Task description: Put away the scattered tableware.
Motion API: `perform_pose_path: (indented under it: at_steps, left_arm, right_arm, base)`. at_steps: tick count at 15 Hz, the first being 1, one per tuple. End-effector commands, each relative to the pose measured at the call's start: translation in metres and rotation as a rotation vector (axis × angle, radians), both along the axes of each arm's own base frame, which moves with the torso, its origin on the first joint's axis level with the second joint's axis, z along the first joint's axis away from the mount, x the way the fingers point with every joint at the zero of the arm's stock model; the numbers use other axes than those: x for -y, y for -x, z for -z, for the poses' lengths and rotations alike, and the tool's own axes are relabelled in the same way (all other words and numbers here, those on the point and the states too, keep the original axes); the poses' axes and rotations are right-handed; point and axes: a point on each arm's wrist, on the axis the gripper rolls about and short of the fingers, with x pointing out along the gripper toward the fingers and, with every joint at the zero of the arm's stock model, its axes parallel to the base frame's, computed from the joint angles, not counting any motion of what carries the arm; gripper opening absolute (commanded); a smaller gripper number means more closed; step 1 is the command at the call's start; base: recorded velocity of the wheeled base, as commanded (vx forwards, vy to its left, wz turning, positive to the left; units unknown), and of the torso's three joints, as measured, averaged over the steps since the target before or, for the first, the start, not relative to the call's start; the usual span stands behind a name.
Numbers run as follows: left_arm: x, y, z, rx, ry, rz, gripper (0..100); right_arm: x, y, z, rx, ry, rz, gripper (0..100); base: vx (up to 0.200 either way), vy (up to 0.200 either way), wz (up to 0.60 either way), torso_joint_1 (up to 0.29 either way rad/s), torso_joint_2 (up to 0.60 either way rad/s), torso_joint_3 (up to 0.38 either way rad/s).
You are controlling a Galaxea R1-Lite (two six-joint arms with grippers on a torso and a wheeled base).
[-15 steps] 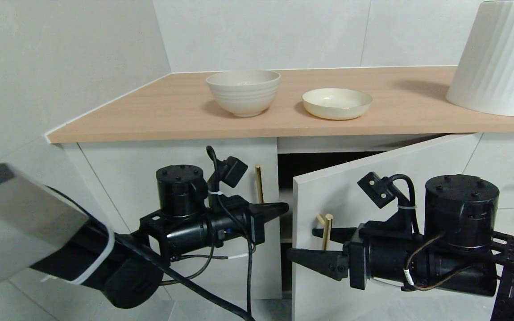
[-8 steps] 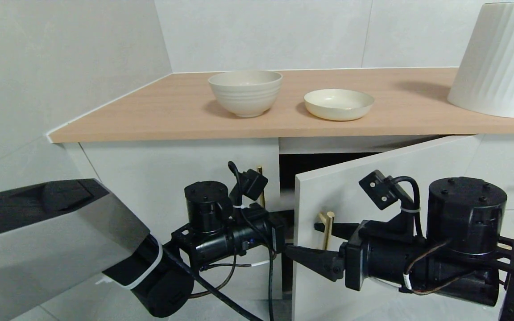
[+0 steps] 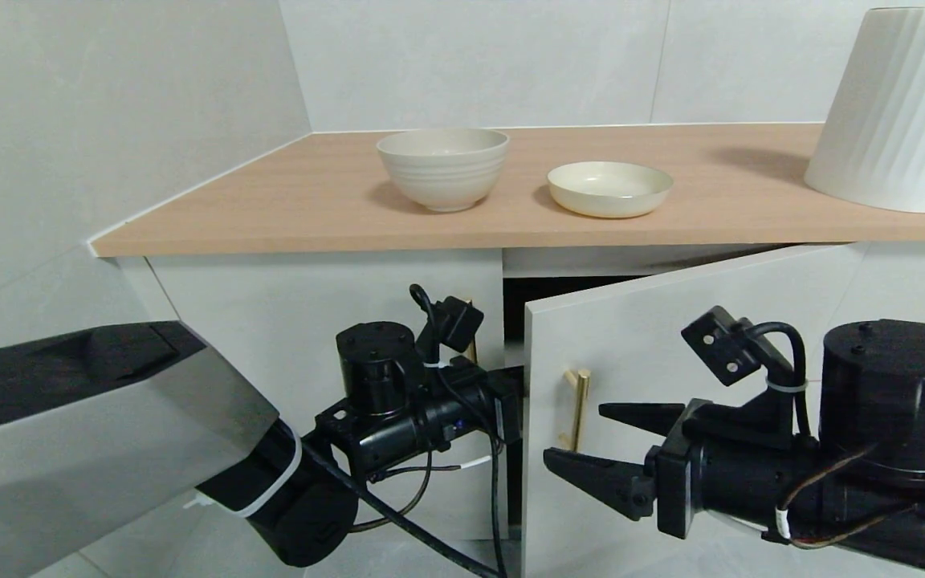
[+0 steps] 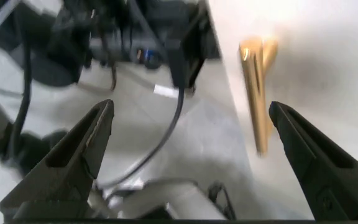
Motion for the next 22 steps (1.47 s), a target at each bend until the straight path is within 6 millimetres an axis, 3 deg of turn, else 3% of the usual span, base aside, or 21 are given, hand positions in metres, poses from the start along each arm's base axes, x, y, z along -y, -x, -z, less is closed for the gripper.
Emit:
perform_pose_path:
  at_steps: [1,2,6,8,14,22]
  left_arm:
    - [0.0,0.0,-0.002,0.005,0.005,0.001,0]
    - [0.002,0.003,-0.001,0.002,0.002,0.007,0]
    - [0.003,0.007,-0.001,-0.002,-0.001,0.017,0]
    - [0.005,0.008,-0.001,-0.002,-0.001,0.024,0]
    - [0.014,0.005,-0.004,-0.013,-0.008,0.033,0]
    - [0.037,-0.009,-0.021,-0.059,-0.01,0.053,0]
  right_arm:
    - [0.014,0.015,-0.016,0.014,-0.015,-0.008,100]
    - [0.029,0.031,-0.019,-0.031,0.01,-0.055,100]
    - [0.047,0.053,-0.008,-0.073,0.031,-0.1,100]
    - [0.048,0.055,-0.004,-0.085,0.041,-0.103,100]
    - [0.045,0.058,0.002,-0.103,0.06,-0.13,100]
    - [0.046,0.06,0.001,-0.097,0.055,-0.135,100]
  base:
    - [0.0,0.0,0.0,0.0,0.0,0.0]
    - [0.0,0.0,0.0,0.0,0.0,0.0]
    - [0.0,0.0,0.0,0.0,0.0,0.0]
    - [0.0,0.0,0.0,0.0,0.0,0.0]
    - [-0.2,0.0,0.0,0.004,0.0,-0.002]
    - [0.0,0.0,0.0,0.0,0.0,0.0]
